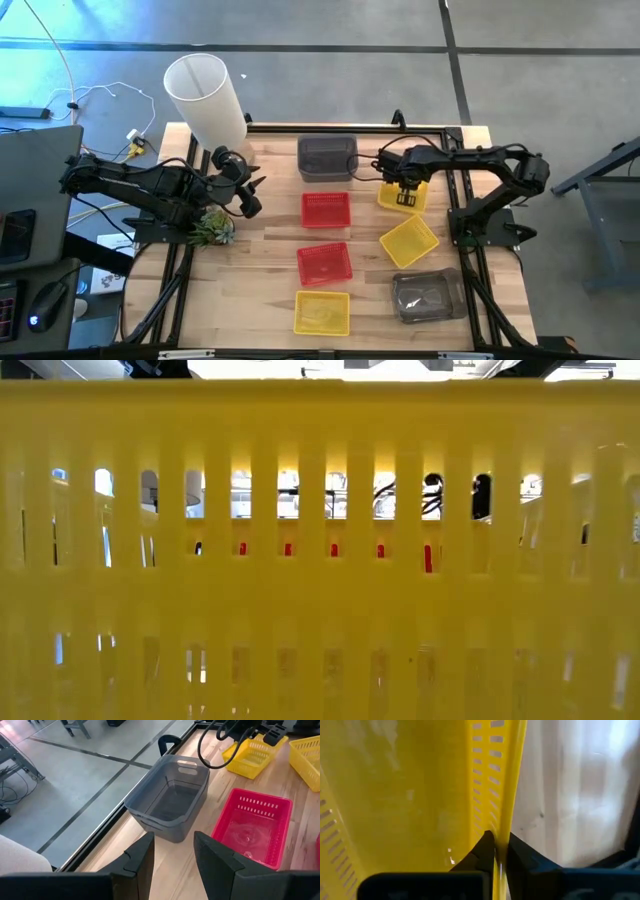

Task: Stack baskets by color
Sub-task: Stack the top yellow basket on the middle right yellow basket

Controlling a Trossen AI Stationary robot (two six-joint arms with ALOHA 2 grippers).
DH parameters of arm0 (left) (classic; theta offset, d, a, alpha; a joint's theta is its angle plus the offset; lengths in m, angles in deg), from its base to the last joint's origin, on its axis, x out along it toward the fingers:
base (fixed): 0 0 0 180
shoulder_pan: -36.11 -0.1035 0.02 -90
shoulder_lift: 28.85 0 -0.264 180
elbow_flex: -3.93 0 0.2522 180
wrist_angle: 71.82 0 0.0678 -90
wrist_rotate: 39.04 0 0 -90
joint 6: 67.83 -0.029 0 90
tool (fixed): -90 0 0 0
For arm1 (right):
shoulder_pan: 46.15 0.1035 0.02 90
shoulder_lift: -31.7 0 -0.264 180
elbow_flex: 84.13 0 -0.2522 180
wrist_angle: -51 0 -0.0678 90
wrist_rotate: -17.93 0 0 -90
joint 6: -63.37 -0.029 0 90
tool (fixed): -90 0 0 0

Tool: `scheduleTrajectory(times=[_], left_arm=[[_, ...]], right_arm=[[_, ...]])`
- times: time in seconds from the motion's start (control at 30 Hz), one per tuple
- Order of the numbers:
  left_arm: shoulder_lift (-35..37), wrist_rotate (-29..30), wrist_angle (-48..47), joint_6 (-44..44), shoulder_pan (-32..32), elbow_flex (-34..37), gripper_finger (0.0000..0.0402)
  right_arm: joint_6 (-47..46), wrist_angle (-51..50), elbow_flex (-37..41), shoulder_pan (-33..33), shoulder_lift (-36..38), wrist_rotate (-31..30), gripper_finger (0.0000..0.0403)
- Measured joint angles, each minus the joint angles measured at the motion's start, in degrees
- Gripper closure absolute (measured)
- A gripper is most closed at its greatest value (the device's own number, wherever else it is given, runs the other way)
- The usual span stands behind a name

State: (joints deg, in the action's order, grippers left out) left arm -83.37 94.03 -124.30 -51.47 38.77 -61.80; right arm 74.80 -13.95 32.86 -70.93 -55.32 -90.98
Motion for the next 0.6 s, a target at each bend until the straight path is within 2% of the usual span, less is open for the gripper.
scheduleTrajectory(times=[0.27, 0.6], left_arm=[[0.0, 0.0, 0.0, 0.0, 0.0, 0.0, 0.0277], [0.0, 0.0, 0.0, 0.0, 0.0, 0.0, 0.0277]], right_arm=[[-0.9, -6.7, -5.6, 0.1, 2.5, -2.3, 0.0401], [0.5, -10.2, -8.6, 0.2, 14.6, -2.6, 0.0402]])
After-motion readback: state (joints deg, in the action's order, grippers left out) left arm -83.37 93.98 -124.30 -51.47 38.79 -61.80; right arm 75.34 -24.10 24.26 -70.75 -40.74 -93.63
